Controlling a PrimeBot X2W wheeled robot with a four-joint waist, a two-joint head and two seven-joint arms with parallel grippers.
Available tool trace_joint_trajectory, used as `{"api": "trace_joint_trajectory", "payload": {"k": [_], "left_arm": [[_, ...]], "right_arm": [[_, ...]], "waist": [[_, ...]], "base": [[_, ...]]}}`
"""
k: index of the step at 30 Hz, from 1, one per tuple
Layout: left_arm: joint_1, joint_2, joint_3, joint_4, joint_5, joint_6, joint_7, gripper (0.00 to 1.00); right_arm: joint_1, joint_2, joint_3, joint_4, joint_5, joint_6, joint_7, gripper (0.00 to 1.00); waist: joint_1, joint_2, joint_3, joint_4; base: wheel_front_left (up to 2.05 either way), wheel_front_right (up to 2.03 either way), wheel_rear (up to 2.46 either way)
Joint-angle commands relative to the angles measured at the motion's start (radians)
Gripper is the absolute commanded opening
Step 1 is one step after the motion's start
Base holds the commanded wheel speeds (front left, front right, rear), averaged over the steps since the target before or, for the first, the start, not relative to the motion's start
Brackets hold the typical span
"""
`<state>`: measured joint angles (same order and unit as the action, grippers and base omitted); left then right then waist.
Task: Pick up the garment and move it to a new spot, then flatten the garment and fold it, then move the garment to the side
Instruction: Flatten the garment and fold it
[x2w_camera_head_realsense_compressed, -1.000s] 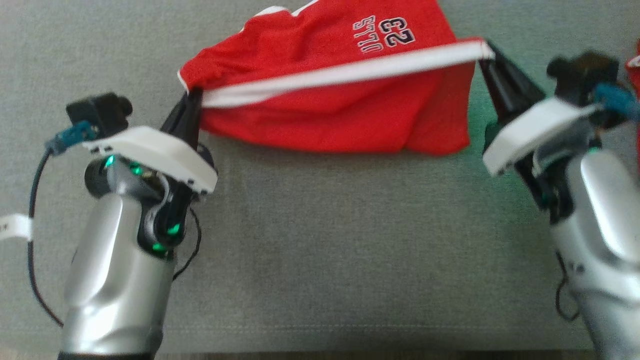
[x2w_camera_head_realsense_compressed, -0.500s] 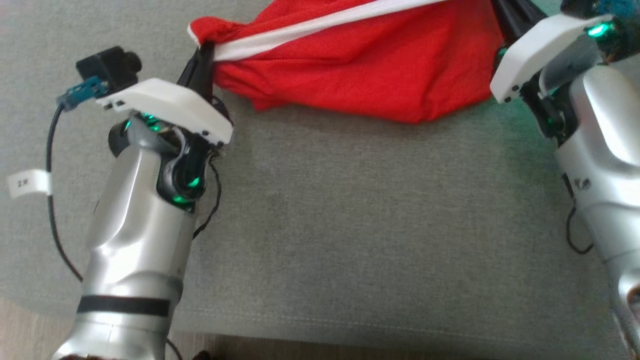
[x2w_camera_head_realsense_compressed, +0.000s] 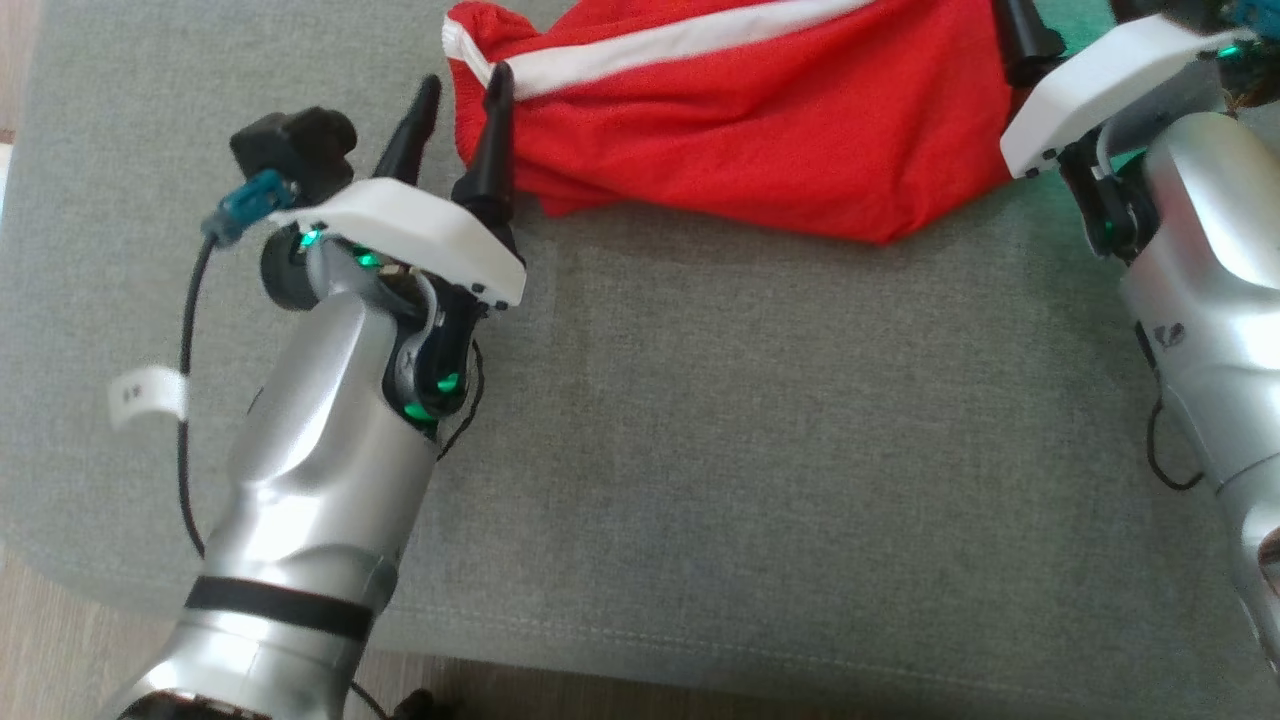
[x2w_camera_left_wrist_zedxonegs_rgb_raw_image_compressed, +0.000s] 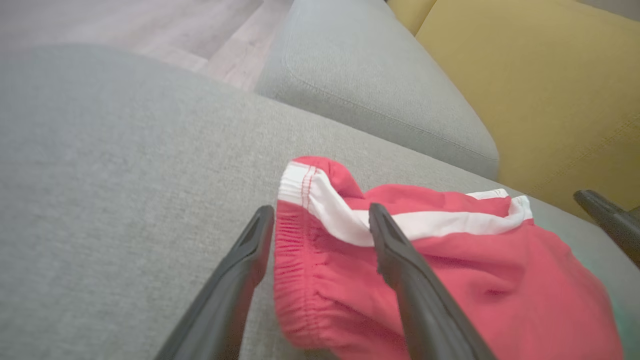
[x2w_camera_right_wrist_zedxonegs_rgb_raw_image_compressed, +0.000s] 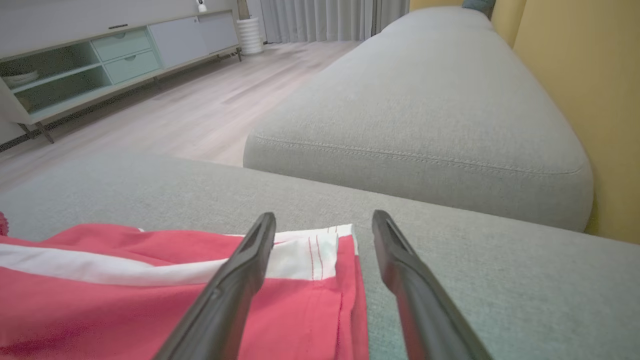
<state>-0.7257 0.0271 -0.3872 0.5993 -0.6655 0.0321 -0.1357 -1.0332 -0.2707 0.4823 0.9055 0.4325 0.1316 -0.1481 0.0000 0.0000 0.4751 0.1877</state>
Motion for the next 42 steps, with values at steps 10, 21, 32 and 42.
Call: {"api": "trace_joint_trajectory", "payload": {"k": [10, 21, 32, 42], "left_arm": [[0.132, 0.136, 0.024, -0.209, 0.202, 0.129, -0.124, 1.00], [0.391, 0.184, 0.116, -0.521, 0.356, 0.155, -0.126, 1.00], [0.502, 0.163, 0.163, -0.541, 0.385, 0.123, -0.126, 1.00], [0.507, 0.137, 0.192, -0.533, 0.406, 0.095, -0.126, 1.00]], "right_arm": [[0.104, -0.006, -0.070, -0.140, -0.044, -0.001, -0.113, 1.00], [0.542, 0.059, -0.322, -0.531, -0.186, -0.001, -0.098, 1.00], [0.778, 0.142, -0.412, -0.779, -0.246, -0.001, 0.014, 1.00], [0.811, 0.150, -0.432, -0.852, -0.257, -0.001, 0.060, 1.00]], "waist": [[0.0000, 0.0000, -0.048, -0.034], [0.0000, 0.0000, -0.137, -0.083], [0.0000, 0.0000, -0.161, -0.106], [0.0000, 0.0000, -0.159, -0.105]], "base": [[0.00, 0.00, 0.00], [0.00, 0.00, 0.00], [0.00, 0.00, 0.00], [0.00, 0.00, 0.00]]}}
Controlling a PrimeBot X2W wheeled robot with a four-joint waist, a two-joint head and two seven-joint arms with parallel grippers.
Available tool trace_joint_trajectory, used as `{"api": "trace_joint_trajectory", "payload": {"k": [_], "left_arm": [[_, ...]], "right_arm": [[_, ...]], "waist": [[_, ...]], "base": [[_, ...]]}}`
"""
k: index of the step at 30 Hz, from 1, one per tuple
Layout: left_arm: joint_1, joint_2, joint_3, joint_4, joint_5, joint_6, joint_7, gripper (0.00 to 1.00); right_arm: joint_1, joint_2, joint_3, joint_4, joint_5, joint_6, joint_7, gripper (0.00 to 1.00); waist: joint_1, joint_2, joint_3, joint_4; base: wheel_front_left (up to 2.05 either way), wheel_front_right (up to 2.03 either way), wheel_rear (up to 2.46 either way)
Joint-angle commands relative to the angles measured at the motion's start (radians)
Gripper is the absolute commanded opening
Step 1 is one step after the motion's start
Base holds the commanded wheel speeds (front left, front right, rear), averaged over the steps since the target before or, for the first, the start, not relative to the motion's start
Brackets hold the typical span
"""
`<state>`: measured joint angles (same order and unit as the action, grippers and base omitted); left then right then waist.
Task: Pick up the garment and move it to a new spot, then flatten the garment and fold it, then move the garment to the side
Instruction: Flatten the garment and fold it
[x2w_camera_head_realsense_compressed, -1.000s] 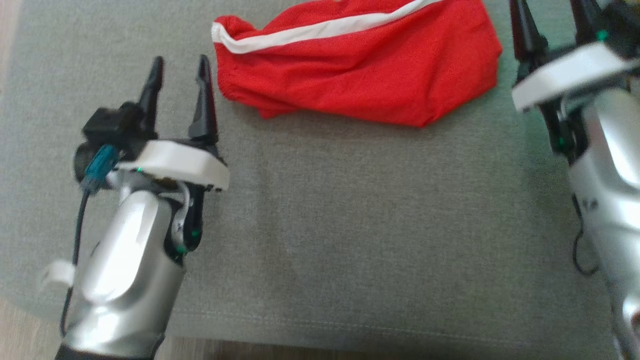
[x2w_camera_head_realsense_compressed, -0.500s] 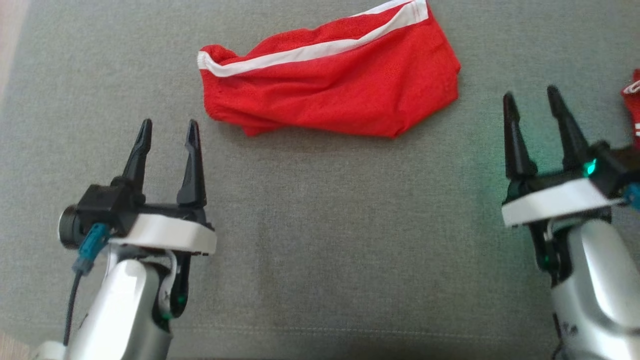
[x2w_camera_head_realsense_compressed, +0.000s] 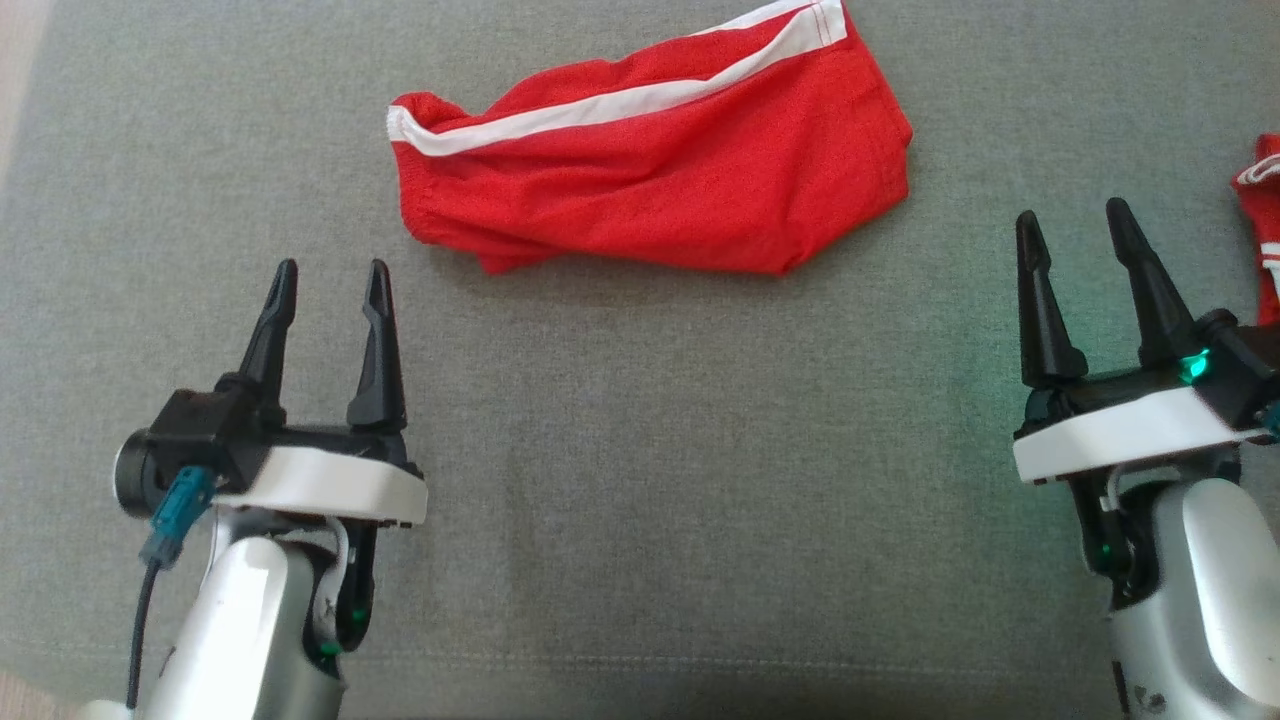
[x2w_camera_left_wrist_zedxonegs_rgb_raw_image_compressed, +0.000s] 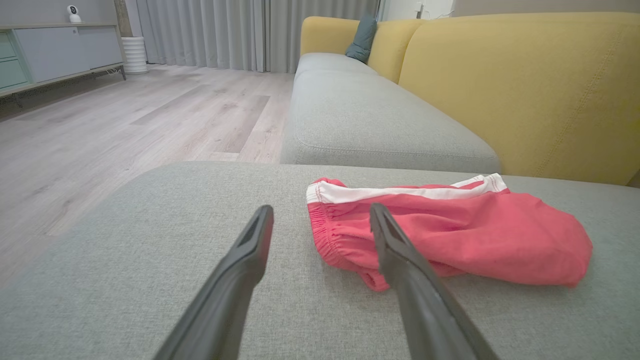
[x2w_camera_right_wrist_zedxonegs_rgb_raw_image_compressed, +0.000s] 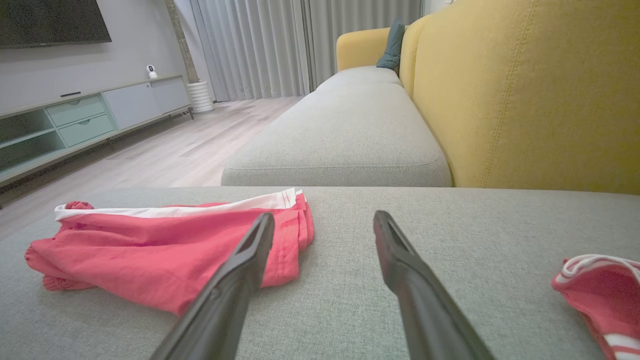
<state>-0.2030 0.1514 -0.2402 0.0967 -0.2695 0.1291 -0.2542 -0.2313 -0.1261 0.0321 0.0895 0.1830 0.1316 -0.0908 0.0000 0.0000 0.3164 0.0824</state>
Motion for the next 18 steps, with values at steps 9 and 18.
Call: {"api": "trace_joint_trajectory", "payload": {"k": [9, 18], "left_arm": [[-0.023, -0.008, 0.065, -0.022, 0.030, -0.028, -0.008, 1.00], [-0.064, -0.035, 0.074, -0.033, 0.053, -0.055, -0.008, 1.00]], "right_arm": [[0.008, 0.005, 0.012, -0.050, -0.005, -0.001, 0.018, 1.00], [-0.106, -0.042, 0.025, 0.033, 0.004, -0.001, 0.063, 1.00]], "waist": [[0.0000, 0.0000, 0.010, 0.003], [0.0000, 0.0000, 0.066, 0.031]], "base": [[0.00, 0.00, 0.00], [0.00, 0.00, 0.00]]}}
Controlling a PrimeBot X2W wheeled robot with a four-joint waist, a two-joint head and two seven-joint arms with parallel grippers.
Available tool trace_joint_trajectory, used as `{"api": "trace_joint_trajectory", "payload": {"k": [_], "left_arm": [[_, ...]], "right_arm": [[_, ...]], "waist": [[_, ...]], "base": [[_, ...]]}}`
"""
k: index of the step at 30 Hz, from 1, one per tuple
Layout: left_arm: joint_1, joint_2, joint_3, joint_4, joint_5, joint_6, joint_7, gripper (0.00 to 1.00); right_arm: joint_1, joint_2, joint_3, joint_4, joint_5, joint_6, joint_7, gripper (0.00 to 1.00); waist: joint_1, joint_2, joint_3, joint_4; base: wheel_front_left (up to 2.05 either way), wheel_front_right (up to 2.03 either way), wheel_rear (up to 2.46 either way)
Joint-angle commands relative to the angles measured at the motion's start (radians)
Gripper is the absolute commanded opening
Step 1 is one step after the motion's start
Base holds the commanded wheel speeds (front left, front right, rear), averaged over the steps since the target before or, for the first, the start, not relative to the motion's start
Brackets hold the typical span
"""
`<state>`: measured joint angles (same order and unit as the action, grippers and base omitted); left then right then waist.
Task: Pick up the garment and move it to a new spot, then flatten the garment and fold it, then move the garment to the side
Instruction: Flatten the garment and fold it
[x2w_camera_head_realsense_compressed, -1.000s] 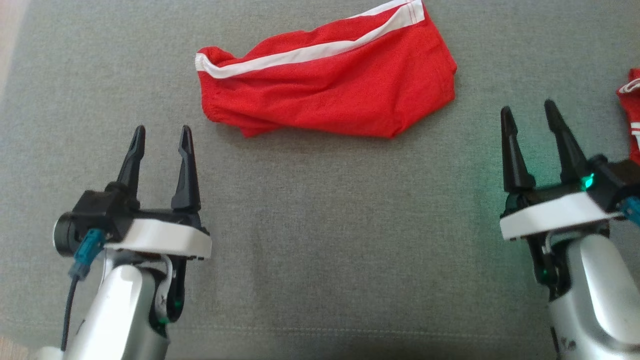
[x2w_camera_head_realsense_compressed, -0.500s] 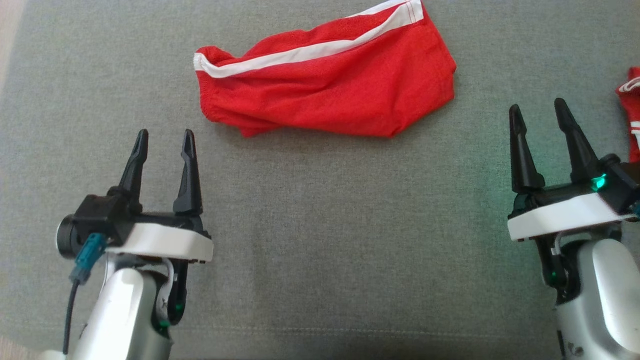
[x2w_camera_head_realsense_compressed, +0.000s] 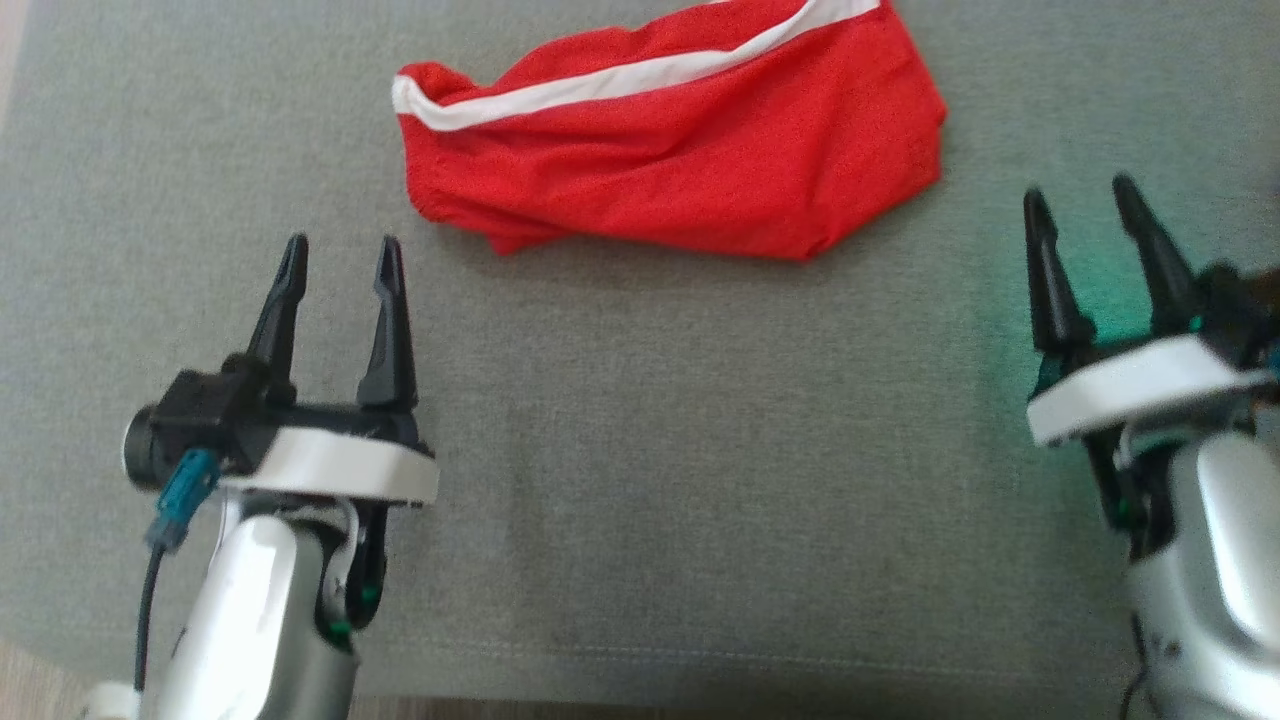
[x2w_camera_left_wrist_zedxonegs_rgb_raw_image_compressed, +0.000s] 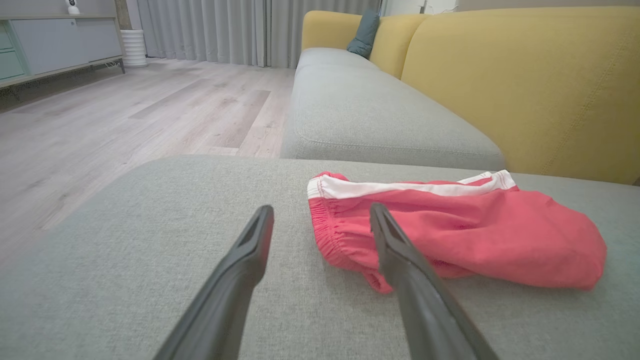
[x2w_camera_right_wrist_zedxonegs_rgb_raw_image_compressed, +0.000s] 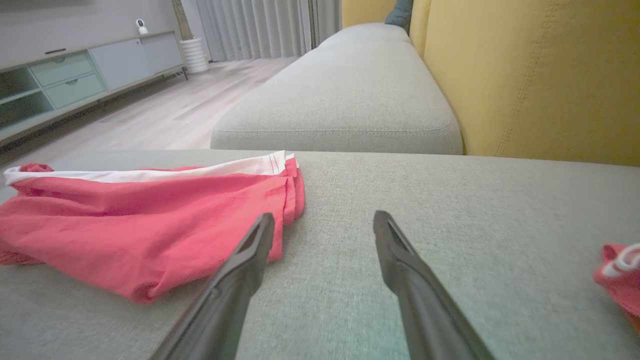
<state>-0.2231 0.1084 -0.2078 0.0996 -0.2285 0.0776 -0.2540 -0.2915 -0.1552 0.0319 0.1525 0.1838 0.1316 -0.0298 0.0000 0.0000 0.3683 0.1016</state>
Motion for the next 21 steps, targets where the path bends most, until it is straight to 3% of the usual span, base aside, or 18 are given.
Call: {"api": "trace_joint_trajectory", "payload": {"k": [1, 10, 17, 18, 20, 21], "left_arm": [[-0.053, 0.004, 0.040, -0.035, 0.014, -0.008, -0.008, 1.00], [-0.112, -0.035, 0.030, -0.026, 0.025, -0.037, -0.008, 1.00], [-0.120, -0.049, 0.036, -0.014, 0.031, -0.049, -0.008, 1.00], [-0.121, -0.050, 0.036, -0.013, 0.032, -0.050, -0.008, 1.00], [-0.122, -0.052, 0.038, -0.012, 0.035, -0.053, -0.008, 1.00], [-0.122, -0.053, 0.039, -0.012, 0.036, -0.054, -0.008, 1.00]], "right_arm": [[-0.073, -0.022, 0.032, -0.008, 0.006, -0.001, 0.008, 1.00], [-0.317, -0.061, 0.136, 0.239, 0.044, -0.001, 0.119, 1.00], [-0.431, -0.021, 0.094, 0.418, 0.016, -0.001, 0.267, 1.00], [-0.441, -0.013, 0.091, 0.434, 0.016, -0.001, 0.281, 0.88], [-0.458, 0.004, 0.092, 0.457, 0.021, -0.001, 0.303, 0.00], [-0.462, 0.008, 0.092, 0.469, 0.021, -0.001, 0.315, 0.00]], "waist": [[0.0000, 0.0000, 0.024, 0.019], [0.0000, 0.0000, 0.095, 0.081], [0.0000, 0.0000, 0.102, 0.092], [0.0000, 0.0000, 0.102, 0.093], [0.0000, 0.0000, 0.102, 0.093], [0.0000, 0.0000, 0.101, 0.093]], "base": [[0.00, 0.00, 0.00], [0.00, 0.00, 0.00], [0.00, 0.00, 0.00], [0.00, 0.00, 0.00], [0.00, 0.00, 0.00], [0.00, 0.00, 0.00]]}}
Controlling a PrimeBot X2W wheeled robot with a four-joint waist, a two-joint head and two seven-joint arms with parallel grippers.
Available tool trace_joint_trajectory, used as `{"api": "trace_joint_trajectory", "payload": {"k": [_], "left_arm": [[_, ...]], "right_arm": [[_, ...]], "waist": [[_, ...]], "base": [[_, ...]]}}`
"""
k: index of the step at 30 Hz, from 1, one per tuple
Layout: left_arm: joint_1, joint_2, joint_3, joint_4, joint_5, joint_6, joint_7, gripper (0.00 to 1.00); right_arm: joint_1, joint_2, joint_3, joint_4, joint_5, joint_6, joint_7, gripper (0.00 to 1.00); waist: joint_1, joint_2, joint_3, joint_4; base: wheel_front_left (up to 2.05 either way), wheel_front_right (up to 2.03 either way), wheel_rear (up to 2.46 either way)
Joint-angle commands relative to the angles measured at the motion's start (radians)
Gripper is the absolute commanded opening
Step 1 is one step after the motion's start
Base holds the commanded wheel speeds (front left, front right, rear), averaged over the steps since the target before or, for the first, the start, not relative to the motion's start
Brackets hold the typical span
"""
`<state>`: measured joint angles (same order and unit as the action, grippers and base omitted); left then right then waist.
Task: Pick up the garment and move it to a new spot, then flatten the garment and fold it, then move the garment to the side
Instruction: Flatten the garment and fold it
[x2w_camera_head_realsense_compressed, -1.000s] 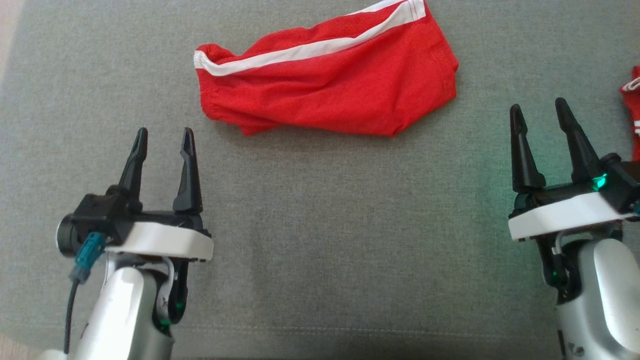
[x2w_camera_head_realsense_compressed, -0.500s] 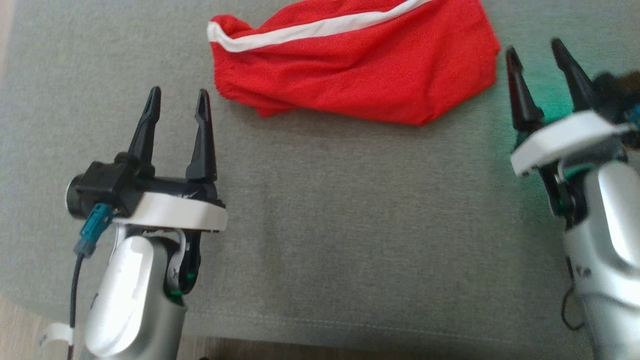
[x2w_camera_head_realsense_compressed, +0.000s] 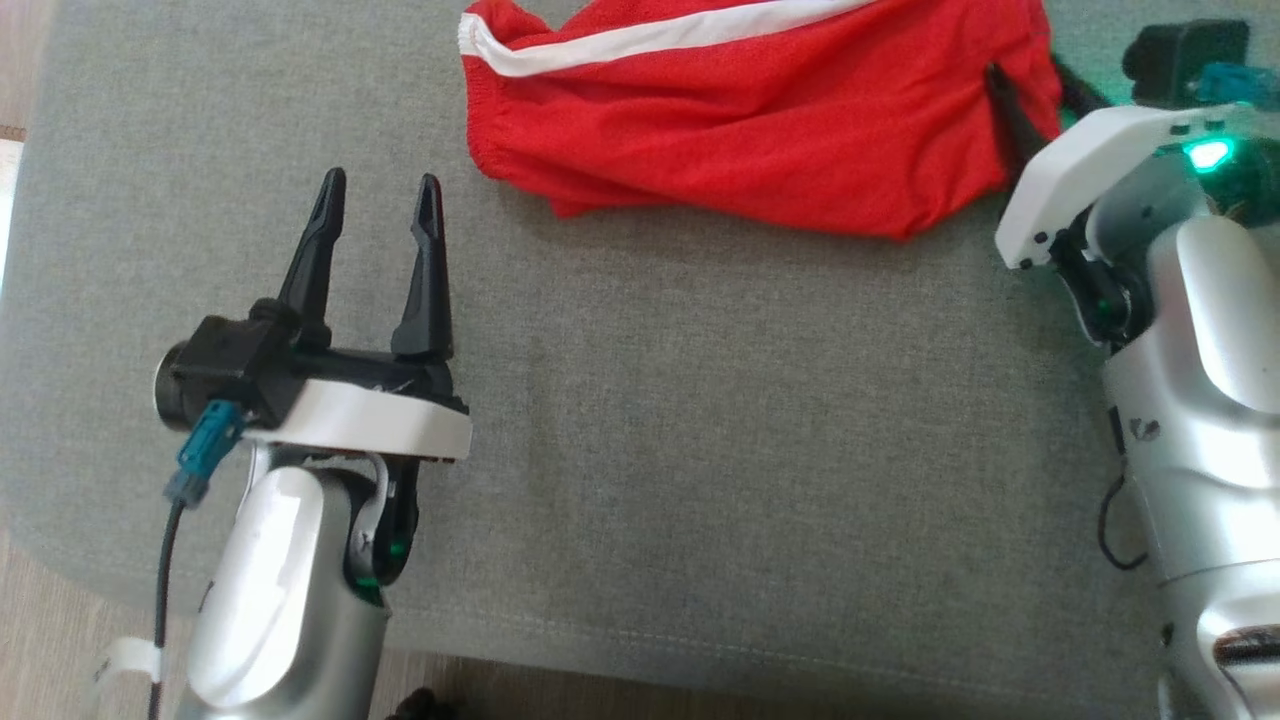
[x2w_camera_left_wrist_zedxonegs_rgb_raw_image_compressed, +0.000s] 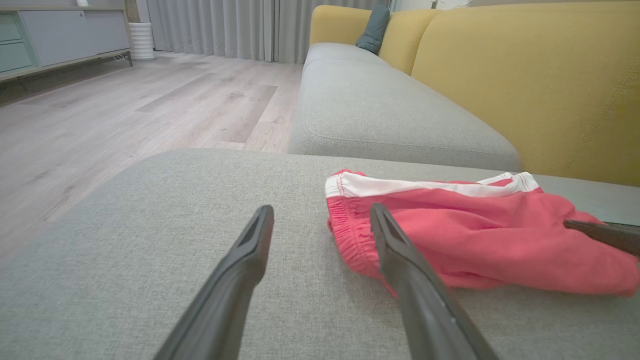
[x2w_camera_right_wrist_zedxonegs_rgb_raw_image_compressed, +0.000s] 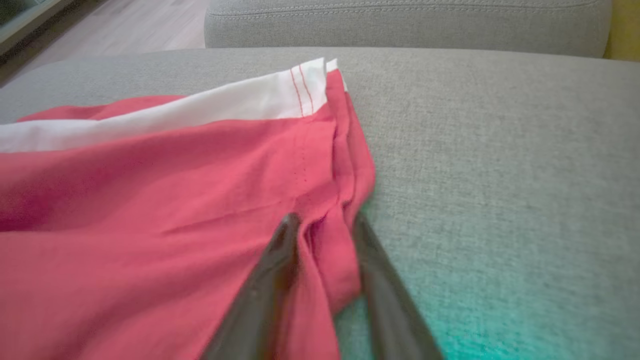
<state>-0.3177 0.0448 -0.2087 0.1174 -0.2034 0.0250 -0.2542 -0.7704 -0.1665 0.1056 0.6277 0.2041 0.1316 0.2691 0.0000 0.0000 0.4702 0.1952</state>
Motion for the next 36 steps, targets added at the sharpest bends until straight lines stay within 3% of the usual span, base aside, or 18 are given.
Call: {"api": "trace_joint_trajectory", "payload": {"k": [1, 8, 24, 36], "left_arm": [[-0.028, 0.010, 0.042, -0.029, 0.012, -0.003, -0.008, 1.00], [-0.019, 0.008, 0.053, -0.031, 0.021, -0.005, -0.008, 1.00], [0.074, 0.008, 0.094, -0.027, 0.052, -0.022, -0.008, 1.00], [0.081, 0.007, 0.079, -0.024, 0.053, -0.024, -0.008, 1.00]], "right_arm": [[0.013, 0.023, 0.018, 0.000, 0.001, -0.001, 0.020, 0.00], [0.071, 0.043, 0.014, -0.033, 0.015, -0.001, -0.038, 0.00], [0.538, 0.082, -0.089, -0.401, 0.049, -0.001, -0.166, 0.00], [0.530, 0.083, -0.147, -0.438, 0.052, -0.001, -0.143, 0.00]], "waist": [[0.0000, 0.0000, -0.002, -0.001], [0.0000, 0.0000, -0.020, -0.014], [0.0000, 0.0000, -0.108, -0.098], [0.0000, 0.0000, -0.122, -0.084]], "base": [[0.00, 0.00, 0.00], [0.00, 0.00, 0.00], [0.00, 0.00, 0.00], [0.00, 0.00, 0.00]]}}
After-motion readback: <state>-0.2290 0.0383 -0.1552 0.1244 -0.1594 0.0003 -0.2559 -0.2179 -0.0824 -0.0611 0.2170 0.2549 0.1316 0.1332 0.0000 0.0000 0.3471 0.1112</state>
